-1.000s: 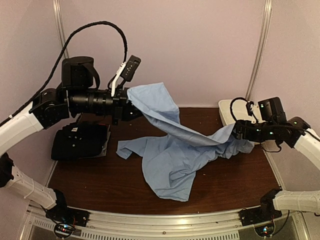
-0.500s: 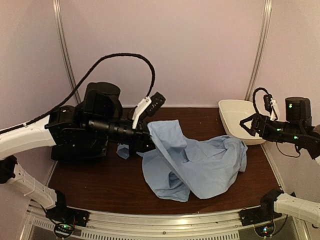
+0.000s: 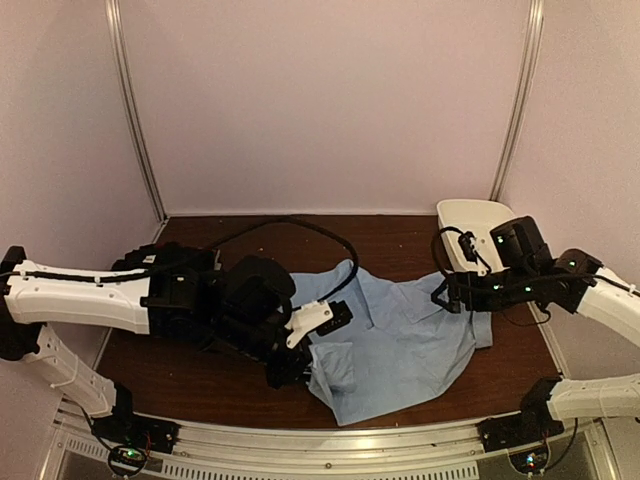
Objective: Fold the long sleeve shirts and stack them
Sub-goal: Flatten out the crumpled shirt at the center of the board.
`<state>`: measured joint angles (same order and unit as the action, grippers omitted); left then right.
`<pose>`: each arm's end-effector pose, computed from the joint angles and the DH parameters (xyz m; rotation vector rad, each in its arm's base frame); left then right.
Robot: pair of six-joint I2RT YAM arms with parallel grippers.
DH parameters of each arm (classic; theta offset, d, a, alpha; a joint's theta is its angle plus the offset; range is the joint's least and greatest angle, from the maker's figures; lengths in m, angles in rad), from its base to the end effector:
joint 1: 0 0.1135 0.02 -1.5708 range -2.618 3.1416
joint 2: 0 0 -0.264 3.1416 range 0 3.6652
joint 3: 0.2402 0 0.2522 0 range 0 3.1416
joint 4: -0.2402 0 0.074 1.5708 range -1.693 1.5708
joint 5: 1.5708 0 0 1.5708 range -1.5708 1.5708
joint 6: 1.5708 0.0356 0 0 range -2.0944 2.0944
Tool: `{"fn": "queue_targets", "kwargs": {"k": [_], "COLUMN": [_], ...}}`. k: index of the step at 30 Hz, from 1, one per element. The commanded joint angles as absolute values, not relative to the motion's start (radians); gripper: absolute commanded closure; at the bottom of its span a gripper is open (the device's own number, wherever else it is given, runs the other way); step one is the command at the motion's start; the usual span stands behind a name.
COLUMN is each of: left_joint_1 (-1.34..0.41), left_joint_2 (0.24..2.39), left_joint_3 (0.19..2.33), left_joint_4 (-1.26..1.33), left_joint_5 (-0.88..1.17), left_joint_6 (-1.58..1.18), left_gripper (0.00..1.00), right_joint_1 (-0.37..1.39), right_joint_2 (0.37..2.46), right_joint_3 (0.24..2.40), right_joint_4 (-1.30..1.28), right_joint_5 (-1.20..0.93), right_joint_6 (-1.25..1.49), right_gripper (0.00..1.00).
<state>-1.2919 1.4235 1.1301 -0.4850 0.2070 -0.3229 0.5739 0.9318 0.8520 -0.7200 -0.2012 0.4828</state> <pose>0.0785 -0.3006 0.2848 1.2958 2.2220 -0.9612 0.1535 0.1077 0.2876 -0.2141 2.4695 0.7226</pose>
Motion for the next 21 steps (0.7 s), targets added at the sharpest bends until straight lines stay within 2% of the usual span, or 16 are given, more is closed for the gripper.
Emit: {"fn": "queue_targets", "kwargs": {"k": [1, 4, 7, 8, 15, 21], "left_joint_1": [-1.29, -1.289, -1.29, -1.29, -1.29, -1.254], "left_joint_2": [1.381, 1.371, 1.358, 1.352, 1.27, 1.231], "left_joint_3": [1.077, 1.051, 1.026, 1.017, 0.976, 1.041], "left_joint_4": [-0.536, -0.608, -0.657, -0.666, -0.713, -0.741], "left_joint_5": [0.195, 0.21, 0.229, 0.234, 0.226, 0.161], "left_joint_6": [-0.293, -0.26, -0.234, -0.229, -0.22, -0.231], "left_gripper": [0.68, 0.4, 0.06, 0.03, 0.02, 0.02], "right_joint_1": [0.705, 0.788, 0.847, 0.86, 0.876, 0.882], "right_joint_2": [0.993, 1.066, 1.168, 1.206, 1.412, 1.473], "right_joint_3": [0.84, 0.827, 0.832, 0.836, 0.867, 0.859], "right_joint_4": [-0.623, -0.577, -0.538, -0.531, -0.535, -0.621], "right_joint_5": [-0.146, -0.124, -0.096, -0.085, -0.037, -0.005], "right_joint_6": [0.493, 0.498, 0.493, 0.484, 0.44, 0.466], "right_gripper": [0.15, 0.16, 0.17, 0.17, 0.16, 0.16]}}
